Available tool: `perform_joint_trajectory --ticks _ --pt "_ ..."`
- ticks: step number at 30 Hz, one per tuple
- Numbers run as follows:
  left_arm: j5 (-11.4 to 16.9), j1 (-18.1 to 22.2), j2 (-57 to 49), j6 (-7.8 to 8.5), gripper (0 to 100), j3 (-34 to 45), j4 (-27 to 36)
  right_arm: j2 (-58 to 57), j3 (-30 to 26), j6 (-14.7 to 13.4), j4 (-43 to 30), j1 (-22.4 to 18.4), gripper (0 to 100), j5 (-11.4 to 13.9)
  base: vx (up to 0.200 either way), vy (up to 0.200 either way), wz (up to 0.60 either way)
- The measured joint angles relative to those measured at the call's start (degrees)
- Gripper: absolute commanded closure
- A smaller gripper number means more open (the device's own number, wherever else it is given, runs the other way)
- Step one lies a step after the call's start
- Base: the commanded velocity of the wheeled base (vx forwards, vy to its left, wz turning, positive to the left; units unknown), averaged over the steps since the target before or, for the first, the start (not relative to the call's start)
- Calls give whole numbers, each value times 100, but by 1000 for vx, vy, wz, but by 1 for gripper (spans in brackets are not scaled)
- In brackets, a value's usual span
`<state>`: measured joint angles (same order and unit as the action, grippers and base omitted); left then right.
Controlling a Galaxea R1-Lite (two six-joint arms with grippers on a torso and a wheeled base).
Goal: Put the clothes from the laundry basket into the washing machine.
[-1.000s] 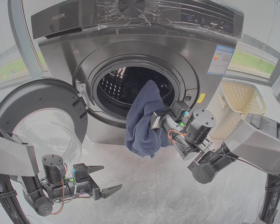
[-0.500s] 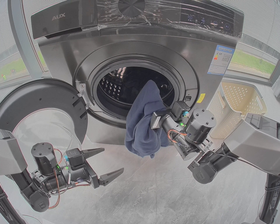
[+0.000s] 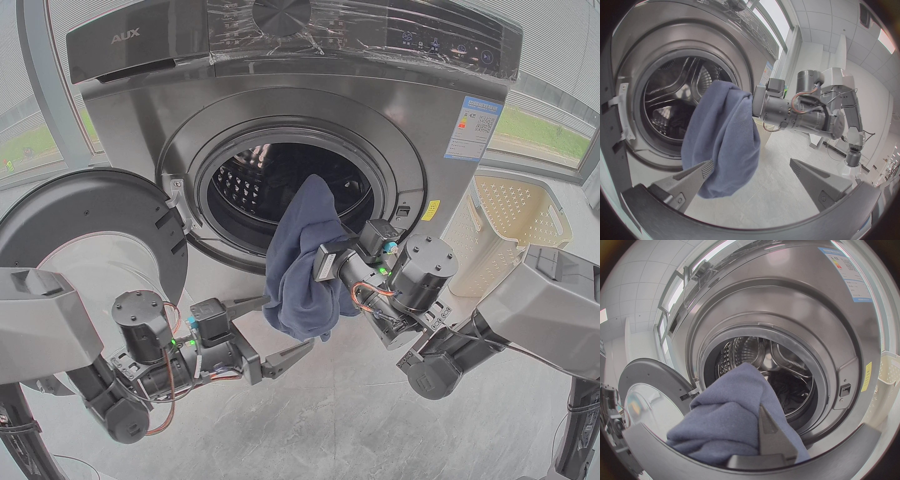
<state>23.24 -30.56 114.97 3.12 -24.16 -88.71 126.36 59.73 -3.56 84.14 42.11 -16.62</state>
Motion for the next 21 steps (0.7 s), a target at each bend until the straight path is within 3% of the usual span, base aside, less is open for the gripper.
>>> perform_joint_trajectory --ticks 11,21 --pt "-395 -116 866 -219 0 -1332 -2 -12 -21 -5 -4 218 100 -29 0 0 0" --pt "-822 -50 1434 -247 0 -2057 2 -12 -54 -21 -6 423 100 -152 0 0 0"
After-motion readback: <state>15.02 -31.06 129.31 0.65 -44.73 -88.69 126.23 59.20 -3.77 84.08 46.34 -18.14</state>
